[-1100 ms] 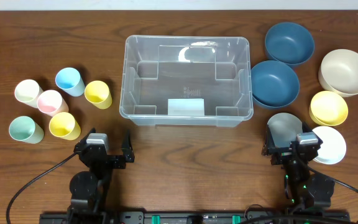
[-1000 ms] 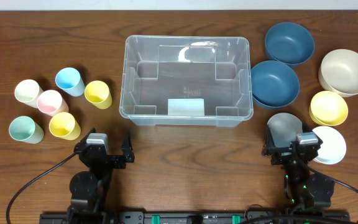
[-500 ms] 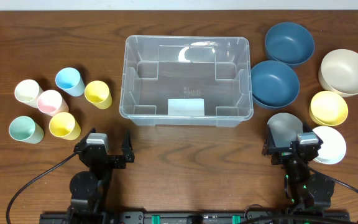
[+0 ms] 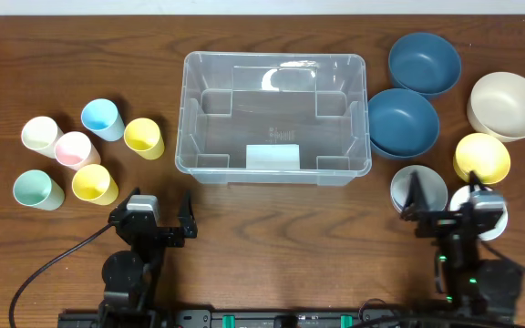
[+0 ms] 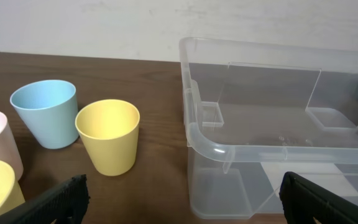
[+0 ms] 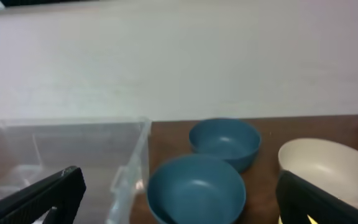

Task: Pack container
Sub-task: 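Reach the right gripper to the front dark blue bowl and grasp its rim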

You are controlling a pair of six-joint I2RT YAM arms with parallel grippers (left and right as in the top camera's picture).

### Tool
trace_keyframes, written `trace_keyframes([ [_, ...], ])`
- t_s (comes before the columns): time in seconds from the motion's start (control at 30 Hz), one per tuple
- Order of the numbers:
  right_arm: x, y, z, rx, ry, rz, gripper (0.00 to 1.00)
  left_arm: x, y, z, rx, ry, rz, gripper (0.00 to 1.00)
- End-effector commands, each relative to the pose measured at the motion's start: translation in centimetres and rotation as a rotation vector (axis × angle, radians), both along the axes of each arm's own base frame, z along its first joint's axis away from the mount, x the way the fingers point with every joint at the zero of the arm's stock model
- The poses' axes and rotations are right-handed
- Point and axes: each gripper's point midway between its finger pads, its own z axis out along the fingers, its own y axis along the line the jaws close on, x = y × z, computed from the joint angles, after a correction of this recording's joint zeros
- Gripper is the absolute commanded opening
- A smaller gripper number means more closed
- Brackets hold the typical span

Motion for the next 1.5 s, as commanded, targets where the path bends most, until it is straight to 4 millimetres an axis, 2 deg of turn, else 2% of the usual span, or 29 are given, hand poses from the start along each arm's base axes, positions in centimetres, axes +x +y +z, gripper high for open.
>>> trace_keyframes([
  [0.0,0.8,-0.4,3.8,0.046,0.074,-0.013,0.99,-0.2,0.0,-1.5,0.006,0.045,-0.004,0.98],
  [0.17,4.9,-1.1,5.8,0.067,0.381,0.009,0.99,-0.2,0.0,-1.5,0.006,0.045,-0.004,0.98],
  [0.27,7.9,-0.8,6.5,0.024,0.541,0.107,0.99,-0.2,0.0,-1.5,0.006,0.045,-0.004,0.98],
  [0.37,10.8,-0.7,5.6,0.067,0.676,0.152,0.99,-0.2,0.0,-1.5,0.006,0.045,-0.004,0.98],
  [0.5,12.9,-0.1,1.6,0.135,0.832,0.211,0.99,-0.2,0.0,-1.5,0.006,0.045,-0.004,0.98],
  [0.6,14.1,-0.9,-2.9,0.176,0.969,0.180,0.64,-0.2,0.0,-1.5,0.006,0.045,-0.004,0.98],
  [0.63,14.3,-1.3,-4.3,0.194,1.014,0.157,0.58,-0.2,0.0,-1.5,0.006,0.045,-0.004,0.98],
  [0.73,14.8,-2.7,-8.6,0.259,1.151,0.055,0.65,-0.2,0.0,-1.5,0.006,0.045,-0.004,0.98],
  [0.87,14.9,-4.0,-13.5,0.319,1.297,-0.070,0.64,-0.2,0.0,-1.5,0.006,0.045,-0.004,0.98],
  [0.97,14.8,-4.6,-16.1,0.345,1.367,-0.132,0.63,-0.2,0.0,-1.5,0.006,0.045,-0.004,0.98],
  [1.2,14.9,-5.9,-20.1,0.366,1.446,-0.260,0.57,-0.2,0.0,-1.5,0.006,0.045,-0.004,0.98],
  [1.47,14.9,-6.8,-21.4,0.367,1.456,-0.339,0.41,-0.2,0.0,-1.5,0.006,0.045,-0.004,0.98],
])
